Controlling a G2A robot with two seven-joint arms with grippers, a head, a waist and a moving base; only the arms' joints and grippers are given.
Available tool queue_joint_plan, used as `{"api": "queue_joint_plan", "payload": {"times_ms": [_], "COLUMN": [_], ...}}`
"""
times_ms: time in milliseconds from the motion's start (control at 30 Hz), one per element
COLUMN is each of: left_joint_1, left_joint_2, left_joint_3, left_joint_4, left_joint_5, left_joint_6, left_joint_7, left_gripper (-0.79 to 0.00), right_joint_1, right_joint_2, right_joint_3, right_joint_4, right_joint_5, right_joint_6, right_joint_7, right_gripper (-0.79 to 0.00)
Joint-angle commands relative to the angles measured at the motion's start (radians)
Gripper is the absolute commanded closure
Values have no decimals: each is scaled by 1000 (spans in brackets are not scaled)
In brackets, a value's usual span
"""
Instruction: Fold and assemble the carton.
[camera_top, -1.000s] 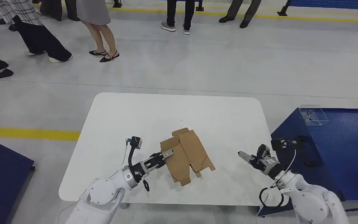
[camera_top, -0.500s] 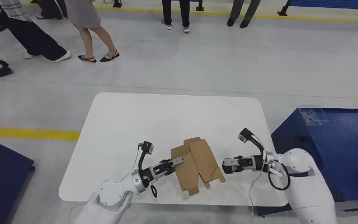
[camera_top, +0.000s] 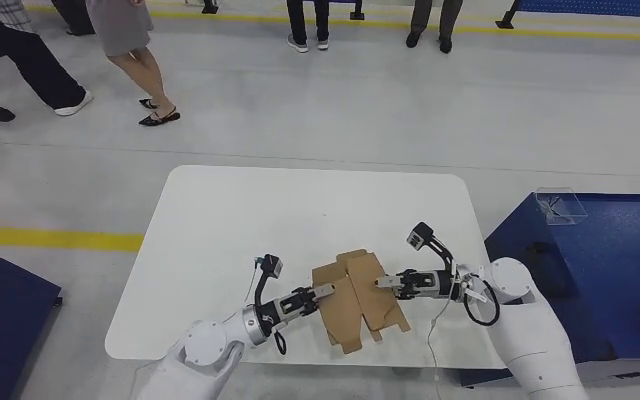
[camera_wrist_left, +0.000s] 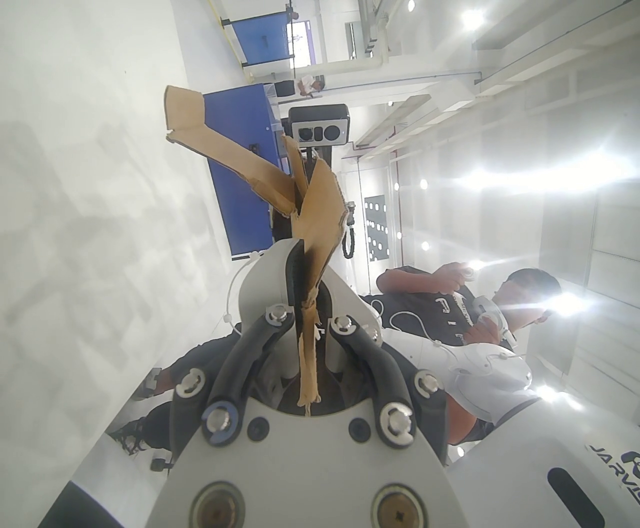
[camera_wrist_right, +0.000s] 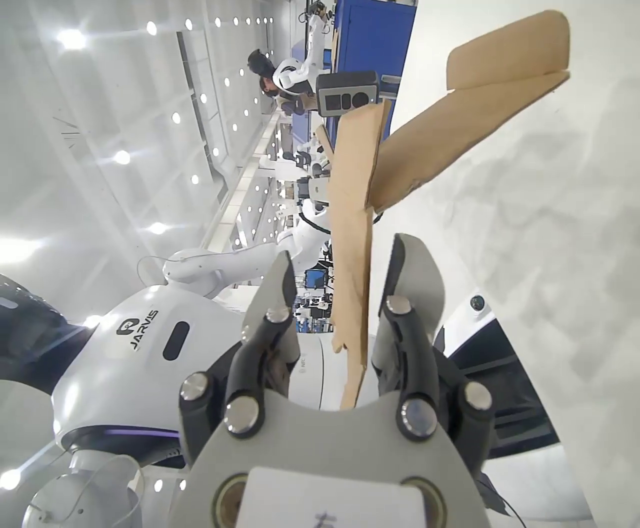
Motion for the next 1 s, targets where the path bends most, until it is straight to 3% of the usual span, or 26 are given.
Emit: {"api": "queue_joint_plan", "payload": {"times_ms": [0, 33, 67, 100, 200, 533, 633, 733, 967], "left_joint_1": [-1, -1, -1, 1, 1, 36, 32, 32, 32], "left_joint_2": [0, 0, 0, 0, 3, 44, 51, 51, 51], "left_joint_3": [0, 0, 0, 0, -23, -216, -225, -225, -225], "left_joint_4": [1, 1, 1, 0, 3, 39, 66, 66, 66], "left_joint_5": [-3, -5, -8, -20, -85, -120, -163, -163, -163], "left_joint_6": [-1, -1, -1, 1, 21, 57, 113, 113, 113], "left_joint_7": [-1, -2, -4, -10, -44, -91, -179, -179, -179], "left_gripper": [0, 0, -259, -785, -785, -785, -785, -785, -785], "right_joint_1": [1, 2, 6, 8, 8, 8, -6, -29, -67], "right_joint_2": [2, 2, 3, 4, 4, 4, 7, 17, 22], "right_joint_3": [-4, -9, -13, -16, -16, -16, 4, 57, 164], "right_joint_4": [3, 5, 6, 7, 7, 7, -20, -91, -327], "right_joint_5": [-4, -7, -12, -18, -18, -18, -26, -32, 126], "right_joint_6": [6, 17, 24, 24, 24, 24, -4, -76, -203], "right_joint_7": [-1, 2, 4, 3, 3, 3, -42, -105, -231], "right_gripper": [0, 0, 0, 0, 0, 0, 0, 0, 0]}}
